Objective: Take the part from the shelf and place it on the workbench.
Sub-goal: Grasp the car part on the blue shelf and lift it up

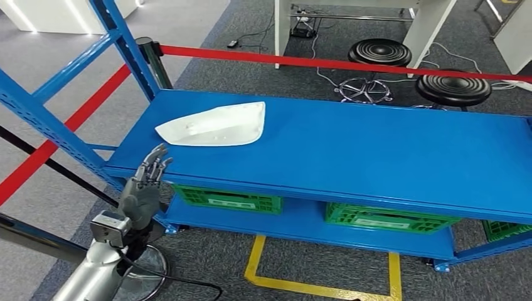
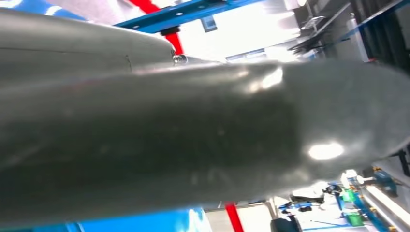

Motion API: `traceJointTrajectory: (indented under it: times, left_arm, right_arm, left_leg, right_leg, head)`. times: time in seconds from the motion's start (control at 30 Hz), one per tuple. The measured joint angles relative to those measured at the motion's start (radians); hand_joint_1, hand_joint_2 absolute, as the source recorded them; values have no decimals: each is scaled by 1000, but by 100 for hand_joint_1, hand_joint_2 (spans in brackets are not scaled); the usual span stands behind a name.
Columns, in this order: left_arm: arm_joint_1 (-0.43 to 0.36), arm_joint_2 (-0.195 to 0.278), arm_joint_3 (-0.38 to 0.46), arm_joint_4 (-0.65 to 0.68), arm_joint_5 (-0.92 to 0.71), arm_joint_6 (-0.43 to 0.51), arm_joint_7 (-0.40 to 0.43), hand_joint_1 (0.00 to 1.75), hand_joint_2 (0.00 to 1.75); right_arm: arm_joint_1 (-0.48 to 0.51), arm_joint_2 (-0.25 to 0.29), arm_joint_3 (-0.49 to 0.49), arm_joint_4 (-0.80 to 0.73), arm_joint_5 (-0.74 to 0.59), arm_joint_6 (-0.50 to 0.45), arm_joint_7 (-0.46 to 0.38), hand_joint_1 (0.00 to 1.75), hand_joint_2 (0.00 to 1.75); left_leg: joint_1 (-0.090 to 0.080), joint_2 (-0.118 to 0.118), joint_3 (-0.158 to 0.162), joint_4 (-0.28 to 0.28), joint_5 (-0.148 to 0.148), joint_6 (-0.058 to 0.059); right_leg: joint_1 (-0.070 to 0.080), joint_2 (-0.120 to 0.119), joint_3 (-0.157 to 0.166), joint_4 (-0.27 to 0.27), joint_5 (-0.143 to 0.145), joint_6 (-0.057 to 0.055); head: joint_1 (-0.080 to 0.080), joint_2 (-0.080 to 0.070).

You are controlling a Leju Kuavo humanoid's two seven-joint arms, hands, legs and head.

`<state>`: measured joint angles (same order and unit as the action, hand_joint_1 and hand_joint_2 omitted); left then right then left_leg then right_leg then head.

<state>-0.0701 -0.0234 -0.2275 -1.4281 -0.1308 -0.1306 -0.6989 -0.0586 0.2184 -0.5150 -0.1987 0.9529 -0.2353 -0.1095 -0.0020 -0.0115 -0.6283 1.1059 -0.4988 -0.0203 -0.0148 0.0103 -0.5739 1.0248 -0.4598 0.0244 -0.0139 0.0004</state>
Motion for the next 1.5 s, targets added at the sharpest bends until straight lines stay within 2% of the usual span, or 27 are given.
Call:
traceJointTrajectory:
  times: [0.07,0.1,0.13,0.17,0.23,0.27,0.33,0.43,0.5,0.57,0.6,0.63,0.67,0.73,0.77,0.83,0.93,1.0,1.1,1.13,1.17,1.2,1.27,1.3,1.33,1.43,1.5]
  left_arm:
    - [-4,2,0,6,-3,0,0,0,0]
    - [-4,3,0,10,-4,0,0,0,0]
    - [-5,5,1,15,-4,0,0,0,0]
    - [-6,6,1,20,-5,0,0,0,0]
    - [-12,8,5,29,-6,0,0,0,0]
    - [-17,9,6,32,-6,-1,0,0,0]
    - [-23,9,8,38,-7,-2,0,0,0]
    - [-27,10,11,48,-7,-3,0,0,0]
    - [-31,11,12,53,-7,-3,0,0,0]
    - [-35,11,13,60,-7,-4,0,0,0]
    - [-35,11,13,65,-8,-4,0,0,0]
    - [-35,11,13,71,-9,-4,0,0,0]
    - [-35,11,14,76,-11,-4,0,0,0]
    - [-36,11,15,83,-15,-4,0,0,0]
    - [-38,11,15,86,-16,-4,0,0,0]
    - [-42,12,16,90,-16,-4,0,0,0]
    - [-48,12,17,94,-18,-4,0,0,0]
    - [-56,14,18,97,-20,-4,0,0,0]
    - [-63,15,18,105,-22,-3,0,0,0]
    - [-62,15,19,110,-22,-3,0,0,0]
    - [-63,16,20,114,-23,-4,0,0,0]
    - [-63,16,21,117,-23,-4,0,0,0]
    - [-65,17,24,122,-23,-5,0,0,0]
    - [-66,17,25,124,-24,-5,0,0,0]
    - [-67,17,25,127,-24,-5,0,0,0]
    - [-69,16,27,134,-22,-6,0,0,0]
    - [-73,14,32,138,-21,-6,0,0,0]
  right_arm:
    - [0,1,0,0,0,2,0,0,175]
    - [0,1,0,0,0,3,0,0,175]
    - [1,1,0,0,-1,5,0,0,175]
    - [1,2,0,0,-1,6,1,0,175]
    - [1,2,0,0,0,8,2,0,175]
    - [1,2,0,0,0,9,3,0,175]
    - [-1,2,0,0,1,12,6,0,175]
    - [0,2,0,0,2,14,10,0,175]
    - [-2,2,0,0,3,15,11,0,175]
    - [-5,2,0,0,4,15,13,0,175]
    - [-4,2,0,0,4,16,15,0,175]
    - [-3,2,0,0,6,16,18,0,175]
    - [-1,2,0,0,7,16,21,0,175]
    - [3,2,0,0,9,16,25,0,175]
    - [3,2,0,0,10,16,26,0,175]
    - [2,3,0,1,11,16,28,0,175]
    - [5,3,0,1,14,18,35,0,175]
    - [5,4,0,1,15,20,36,0,175]
    - [4,5,0,1,14,22,36,0,175]
    - [4,5,0,1,14,23,36,0,175]
    - [5,5,0,1,14,23,36,0,175]
    - [6,5,0,1,14,23,37,0,175]
    - [7,5,0,1,14,24,37,0,175]
    - [6,5,0,1,14,24,37,0,175]
    - [5,5,0,1,14,24,37,0,175]
    - [4,5,0,1,14,24,38,0,175]
    - [2,5,0,0,14,24,40,0,175]
  left_leg:
    - [4,0,-71,132,-52,-8]
    - [7,0,-97,176,-60,-11]
    - [9,1,-108,186,-47,-12]
    - [12,1,-99,157,-15,-14]
    - [15,3,-43,29,61,-15]
    - [15,3,-15,-31,80,-13]
    - [13,2,10,-86,78,-2]
    - [12,-1,21,-93,66,24]
    - [12,0,31,-93,61,37]
    - [7,0,39,-93,53,45]
    - [5,0,45,-93,48,48]
    - [2,-1,52,-93,41,50]
    - [1,-1,62,-93,34,50]
    - [-1,-3,86,-93,17,48]
    - [-2,-3,96,-93,9,45]
    - [-4,-2,104,-92,-2,36]
    - [-5,-2,105,-79,-3,23]
    - [-4,-1,68,-9,-13,12]
    - [2,0,-47,154,-74,-4]
    - [4,0,-73,173,-78,-6]
    - [5,0,-83,162,-59,-7]
    - [6,1,-77,119,-19,-7]
    - [5,3,-42,-7,74,-6]
    - [5,5,-28,-53,93,-2]
    - [3,7,-20,-79,102,3]
    - [3,6,-12,-86,98,23]
    - [5,6,-2,-88,91,36]
  right_leg:
    - [-1,-1,1,0,-2,-4]
    - [-2,0,3,0,-4,-5]
    - [-3,0,5,0,-6,-4]
    - [-5,1,9,0,-9,-2]
    - [-8,4,20,0,-18,7]
    - [-8,5,23,1,-23,15]
    - [-6,6,26,-1,-27,30]
    - [-7,2,29,10,-29,47]
    - [-6,-1,-8,79,-65,51]
    - [-3,-2,-83,206,-115,50]
    - [-1,-2,-119,257,-128,49]
    - [2,-2,-140,276,-120,46]
    - [5,-2,-144,257,-92,42]
    - [12,-2,-107,139,-1,31]
    - [16,-2,-88,79,24,25]
    - [22,-3,-64,20,37,15]
    - [20,-1,-46,9,36,2]
    - [13,-1,-28,0,31,-5]
    - [8,-1,-9,-3,15,-11]
    - [7,0,-1,-3,8,-10]
    - [6,0,9,-3,0,-9]
    - [4,1,21,-3,-8,-7]
    - [3,3,44,-2,-26,2]
    - [4,3,49,-2,-35,8]
    - [5,4,49,-2,-43,15]
    - [6,2,52,-6,-60,32]
    - [6,0,38,40,-91,40]
  head:
    - [-3,0]
    - [-4,0]
    - [-4,0]
    - [-4,0]
    - [-4,0]
    - [-6,0]
    - [-8,0]
    - [-7,0]
    - [-2,0]
    - [3,0]
    - [3,0]
    - [4,0]
    - [4,0]
    - [4,0]
    - [3,0]
    - [2,0]
    - [0,0]
    - [-4,0]
    - [-8,0]
    - [-8,0]
    - [-8,0]
    - [-8,0]
    - [-9,0]
    - [-11,0]
    - [-12,0]
    - [-13,0]
    - [-10,0]
